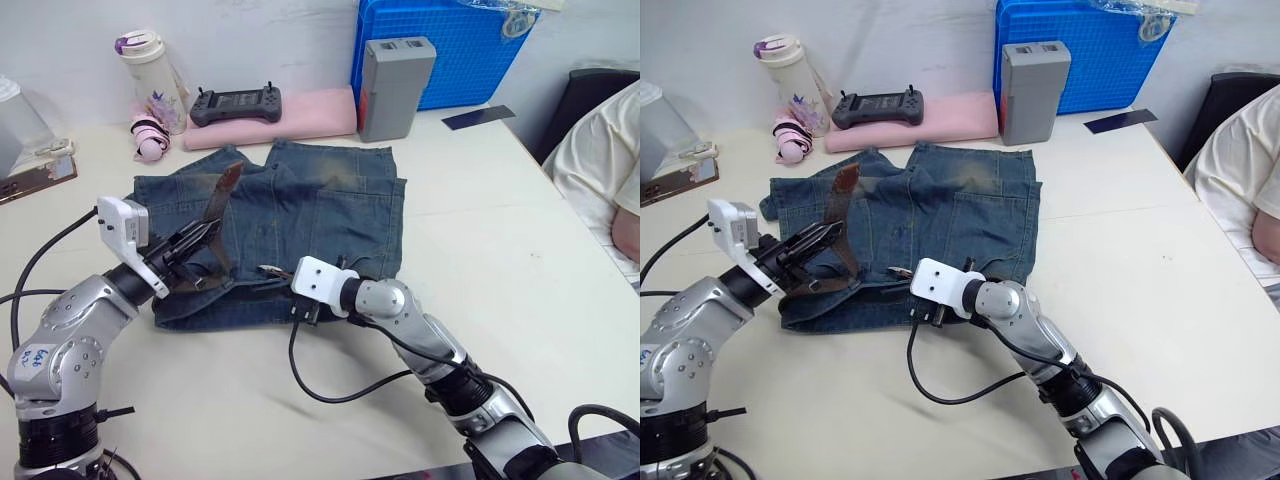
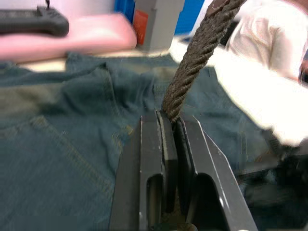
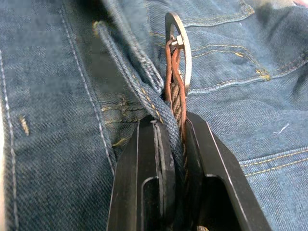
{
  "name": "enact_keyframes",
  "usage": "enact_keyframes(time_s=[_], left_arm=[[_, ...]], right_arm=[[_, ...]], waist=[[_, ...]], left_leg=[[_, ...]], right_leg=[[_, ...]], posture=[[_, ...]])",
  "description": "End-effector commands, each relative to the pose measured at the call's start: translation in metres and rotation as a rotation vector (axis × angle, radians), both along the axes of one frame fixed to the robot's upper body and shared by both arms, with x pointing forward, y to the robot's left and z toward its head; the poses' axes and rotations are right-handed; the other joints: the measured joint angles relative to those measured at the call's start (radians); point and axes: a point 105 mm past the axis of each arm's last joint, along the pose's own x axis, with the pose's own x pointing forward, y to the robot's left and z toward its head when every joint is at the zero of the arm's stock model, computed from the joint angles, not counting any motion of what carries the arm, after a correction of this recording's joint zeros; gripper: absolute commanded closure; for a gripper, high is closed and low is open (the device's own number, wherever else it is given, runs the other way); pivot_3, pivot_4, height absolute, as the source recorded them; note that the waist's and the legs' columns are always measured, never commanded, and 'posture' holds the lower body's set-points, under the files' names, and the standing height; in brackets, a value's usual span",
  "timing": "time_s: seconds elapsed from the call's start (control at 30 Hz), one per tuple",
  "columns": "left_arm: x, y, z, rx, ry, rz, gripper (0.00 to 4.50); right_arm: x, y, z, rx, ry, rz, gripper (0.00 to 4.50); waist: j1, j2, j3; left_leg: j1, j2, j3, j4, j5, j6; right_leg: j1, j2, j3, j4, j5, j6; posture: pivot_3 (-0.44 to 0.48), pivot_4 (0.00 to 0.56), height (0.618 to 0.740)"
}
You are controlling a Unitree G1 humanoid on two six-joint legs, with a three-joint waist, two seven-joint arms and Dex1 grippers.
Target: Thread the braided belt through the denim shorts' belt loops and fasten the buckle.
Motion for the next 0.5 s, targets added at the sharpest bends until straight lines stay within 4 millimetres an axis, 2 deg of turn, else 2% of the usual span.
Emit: enact_keyframes(time_s=[0.03, 0.2, 0.33, 0.5], left_arm=[[-0.012, 0.004, -0.013, 0.120, 0.023, -0.009, 4.50], [-0.013, 0.019, -0.050, 0.212, 0.151, 0.096, 4.50], [-0.014, 0.010, -0.057, 0.210, 0.186, 0.088, 4.50], [-0.009, 0.002, -0.062, 0.228, 0.205, 0.087, 4.50]], right_arm=[[0.008, -0.001, 0.032, 0.081, -0.062, -0.051, 4.47], [0.014, -0.003, 0.053, 0.146, -0.089, -0.123, 4.47], [0.015, -0.007, 0.066, 0.193, -0.102, -0.175, 4.47], [0.005, -0.003, 0.069, 0.192, -0.106, -0.145, 4.47]], waist=[[0.001, 0.000, 0.000], [0.009, 0.000, 0.000], [0.008, 0.000, 0.000], [0.007, 0.000, 0.000]], left_leg=[[0.000, 0.000, 0.000, 0.000, 0.000, 0.000], [0.000, 0.000, 0.000, 0.000, 0.000, 0.000], [0.000, -0.001, 0.000, 0.000, 0.000, 0.000], [0.000, -0.001, 0.000, 0.000, 0.000, 0.000]], right_leg=[[0.000, 0.000, 0.000, 0.000, 0.000, 0.000], [0.000, 0.000, 0.000, 0.000, 0.000, 0.000], [0.000, 0.000, 0.000, 0.000, 0.000, 0.000], [0.000, 0.000, 0.000, 0.000, 0.000, 0.000]], posture=[[0.000, 0.150, 0.676], [0.000, 0.150, 0.676], [0.000, 0.150, 0.676], [0.000, 0.150, 0.676]])
